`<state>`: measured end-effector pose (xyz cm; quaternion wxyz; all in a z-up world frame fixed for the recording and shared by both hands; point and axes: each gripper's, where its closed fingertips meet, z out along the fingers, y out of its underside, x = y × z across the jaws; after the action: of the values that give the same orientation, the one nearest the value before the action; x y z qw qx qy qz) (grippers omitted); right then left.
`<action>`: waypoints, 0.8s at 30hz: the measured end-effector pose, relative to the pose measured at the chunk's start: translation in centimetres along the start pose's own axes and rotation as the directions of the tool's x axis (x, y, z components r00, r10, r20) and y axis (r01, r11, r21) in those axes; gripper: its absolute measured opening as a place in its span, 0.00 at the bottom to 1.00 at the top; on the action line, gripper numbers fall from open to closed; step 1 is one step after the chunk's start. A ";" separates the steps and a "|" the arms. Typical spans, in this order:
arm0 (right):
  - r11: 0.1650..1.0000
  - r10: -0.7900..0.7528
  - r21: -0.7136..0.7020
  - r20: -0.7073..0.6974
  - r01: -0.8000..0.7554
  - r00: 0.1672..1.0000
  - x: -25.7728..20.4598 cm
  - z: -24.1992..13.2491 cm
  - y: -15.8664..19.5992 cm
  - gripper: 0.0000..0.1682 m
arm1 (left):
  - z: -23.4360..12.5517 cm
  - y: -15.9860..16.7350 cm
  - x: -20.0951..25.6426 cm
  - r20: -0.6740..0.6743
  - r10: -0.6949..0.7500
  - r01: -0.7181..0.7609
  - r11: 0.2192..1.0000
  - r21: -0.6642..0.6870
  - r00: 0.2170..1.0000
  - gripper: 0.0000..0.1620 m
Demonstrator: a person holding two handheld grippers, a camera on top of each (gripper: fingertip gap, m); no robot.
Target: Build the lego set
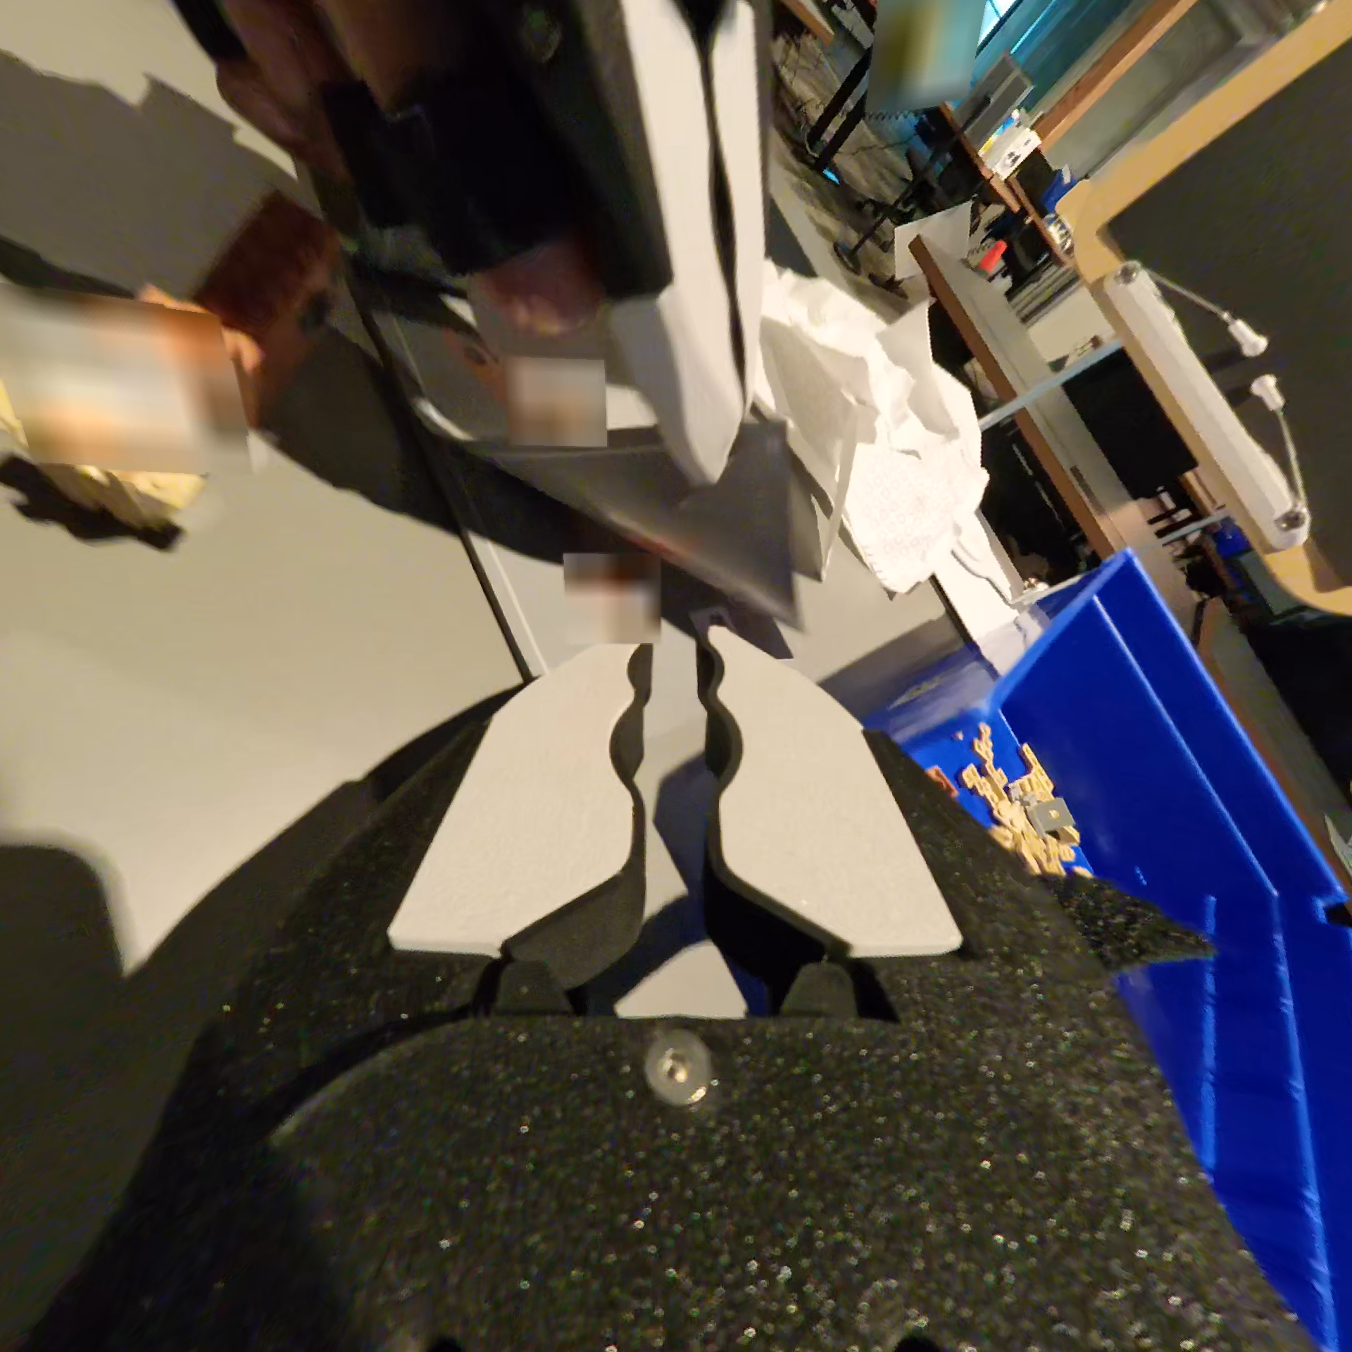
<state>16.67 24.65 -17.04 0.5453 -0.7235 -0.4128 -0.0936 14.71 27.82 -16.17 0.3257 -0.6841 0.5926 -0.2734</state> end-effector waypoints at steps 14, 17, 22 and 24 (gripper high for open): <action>0.995 0.075 0.062 0.016 -0.076 0.997 -1.8 1.3 -4.9 0.09 | -8.6 1.2 -5.7 -0.002 -0.444 0.395 0.796 0.459 0.896 0.00; 0.990 0.126 0.057 0.037 -0.128 0.991 -1.9 2.0 -5.5 0.10 | -9.9 1.9 -6.6 0.025 -0.474 0.398 0.766 0.505 0.880 0.00; 0.988 0.144 0.040 0.051 -0.146 0.988 -2.0 3.3 -6.6 0.12 | -11.5 2.9 -7.4 0.052 -0.499 0.389 0.732 0.559 0.865 0.00; 0.990 0.138 0.031 0.045 -0.140 0.989 -1.7 3.8 -7.0 0.12 | -12.0 2.9 -7.4 0.044 -0.503 0.386 0.713 0.585 0.863 0.00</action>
<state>9.44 27.57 -14.54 0.5539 -0.7429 -0.3744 -0.0328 2.64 33.47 -10.61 0.4925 -0.7051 0.2677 -0.4343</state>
